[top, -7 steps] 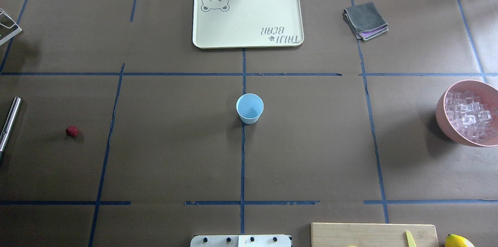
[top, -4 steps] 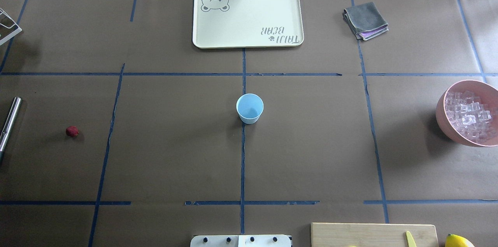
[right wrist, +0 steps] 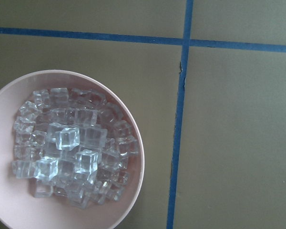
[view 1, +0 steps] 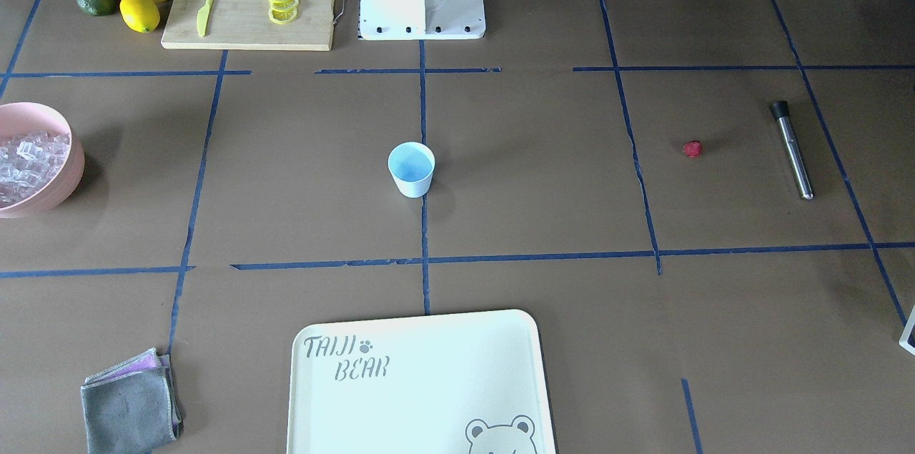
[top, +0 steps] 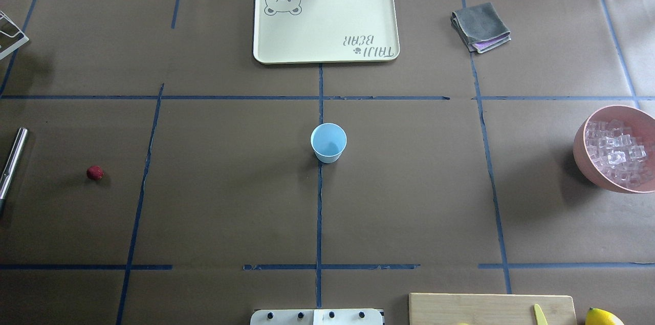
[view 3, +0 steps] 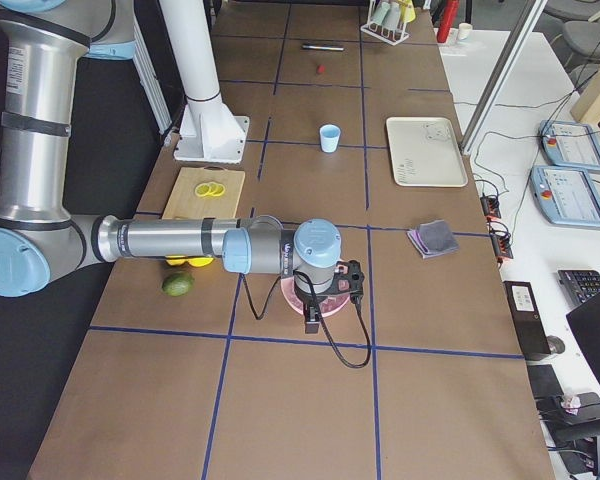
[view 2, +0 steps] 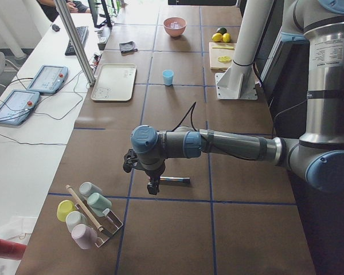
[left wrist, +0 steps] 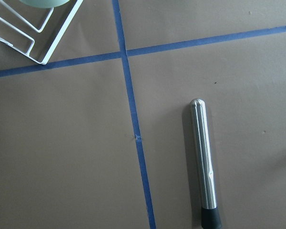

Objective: Mash ice and strawberries in cup
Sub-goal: 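Lower the right gripper into the pink bowl of ice cubes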

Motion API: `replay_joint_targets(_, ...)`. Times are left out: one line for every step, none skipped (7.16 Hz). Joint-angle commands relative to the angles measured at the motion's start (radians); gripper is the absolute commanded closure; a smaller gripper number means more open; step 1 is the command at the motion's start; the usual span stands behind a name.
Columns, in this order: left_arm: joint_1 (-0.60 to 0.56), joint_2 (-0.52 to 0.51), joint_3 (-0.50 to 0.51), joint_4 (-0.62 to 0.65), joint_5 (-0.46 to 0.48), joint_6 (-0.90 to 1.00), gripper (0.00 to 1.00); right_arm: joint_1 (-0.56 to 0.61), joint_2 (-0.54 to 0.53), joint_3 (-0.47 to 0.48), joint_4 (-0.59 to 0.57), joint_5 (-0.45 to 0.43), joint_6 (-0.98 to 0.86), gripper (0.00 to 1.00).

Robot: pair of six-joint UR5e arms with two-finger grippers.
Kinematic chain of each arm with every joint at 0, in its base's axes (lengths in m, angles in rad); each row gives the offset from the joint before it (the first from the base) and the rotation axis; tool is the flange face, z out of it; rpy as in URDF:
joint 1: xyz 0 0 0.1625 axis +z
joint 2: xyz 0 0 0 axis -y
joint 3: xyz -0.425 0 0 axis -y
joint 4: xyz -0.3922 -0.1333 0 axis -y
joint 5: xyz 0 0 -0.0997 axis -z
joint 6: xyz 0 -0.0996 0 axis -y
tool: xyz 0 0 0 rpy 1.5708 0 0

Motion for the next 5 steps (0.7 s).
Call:
replay_joint_targets(0.0,0.004,0.005,-0.001,0.0,0.001,0.0,-0.104,-0.005,0.064,0.062,0.047,0.353,0.01)
replay_joint_targets(0.0,0.004,0.007,-0.002,-0.001,0.001,0.0,-0.16,-0.015,0.065,0.15,0.033,0.547,0.02)
replay_joint_targets(0.0,0.004,0.008,-0.002,-0.001,0.001,0.0,-0.237,-0.037,0.065,0.288,-0.041,0.746,0.02)
replay_joint_targets(0.0,0.004,0.008,-0.004,0.0,0.001,0.0,-0.314,-0.038,0.065,0.379,-0.127,0.943,0.02)
replay_joint_targets(0.0,0.004,0.01,-0.005,-0.001,-0.001,0.0,-0.36,-0.038,0.06,0.39,-0.146,1.002,0.02)
